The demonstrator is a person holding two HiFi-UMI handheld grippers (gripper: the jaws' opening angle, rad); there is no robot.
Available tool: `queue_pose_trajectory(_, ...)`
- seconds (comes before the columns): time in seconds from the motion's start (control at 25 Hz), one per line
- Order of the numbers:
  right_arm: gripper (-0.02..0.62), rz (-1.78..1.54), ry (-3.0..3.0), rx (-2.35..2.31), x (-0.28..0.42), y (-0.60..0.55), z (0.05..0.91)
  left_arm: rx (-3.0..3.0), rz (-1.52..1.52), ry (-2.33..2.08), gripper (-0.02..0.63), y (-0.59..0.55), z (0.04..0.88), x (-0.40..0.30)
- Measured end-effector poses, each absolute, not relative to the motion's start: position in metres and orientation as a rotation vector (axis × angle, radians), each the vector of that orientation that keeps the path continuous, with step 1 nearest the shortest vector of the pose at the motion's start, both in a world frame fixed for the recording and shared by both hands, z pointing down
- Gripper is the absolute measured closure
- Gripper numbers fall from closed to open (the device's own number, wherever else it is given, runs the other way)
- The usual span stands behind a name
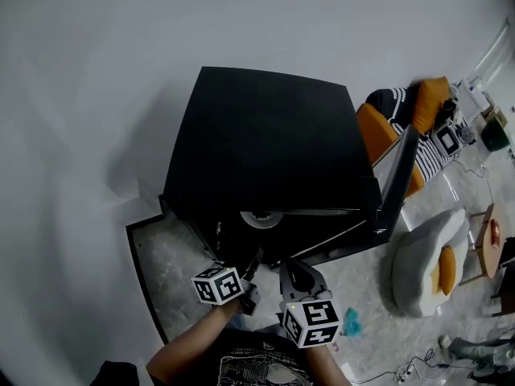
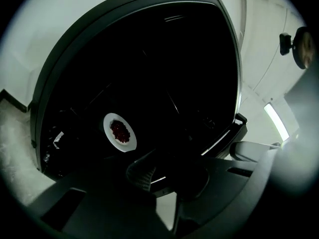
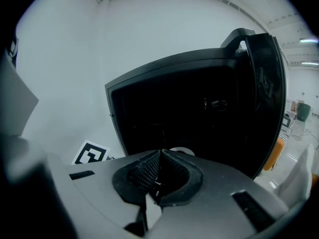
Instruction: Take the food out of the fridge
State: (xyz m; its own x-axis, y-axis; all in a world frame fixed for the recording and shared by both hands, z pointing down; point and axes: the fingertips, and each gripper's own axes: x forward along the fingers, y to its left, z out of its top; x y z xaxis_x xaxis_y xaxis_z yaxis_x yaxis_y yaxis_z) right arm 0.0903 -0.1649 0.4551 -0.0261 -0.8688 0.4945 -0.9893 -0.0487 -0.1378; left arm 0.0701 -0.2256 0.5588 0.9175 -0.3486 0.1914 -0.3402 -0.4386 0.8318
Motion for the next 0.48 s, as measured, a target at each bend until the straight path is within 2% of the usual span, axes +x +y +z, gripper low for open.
queue_pose_trajectory(0.48, 0.572, 0.659, -1.967, 1.962, 0.093, -0.185, 0.46, 1.906, -0.088, -0.475, 0.583, -0.25, 0.602, 0.082)
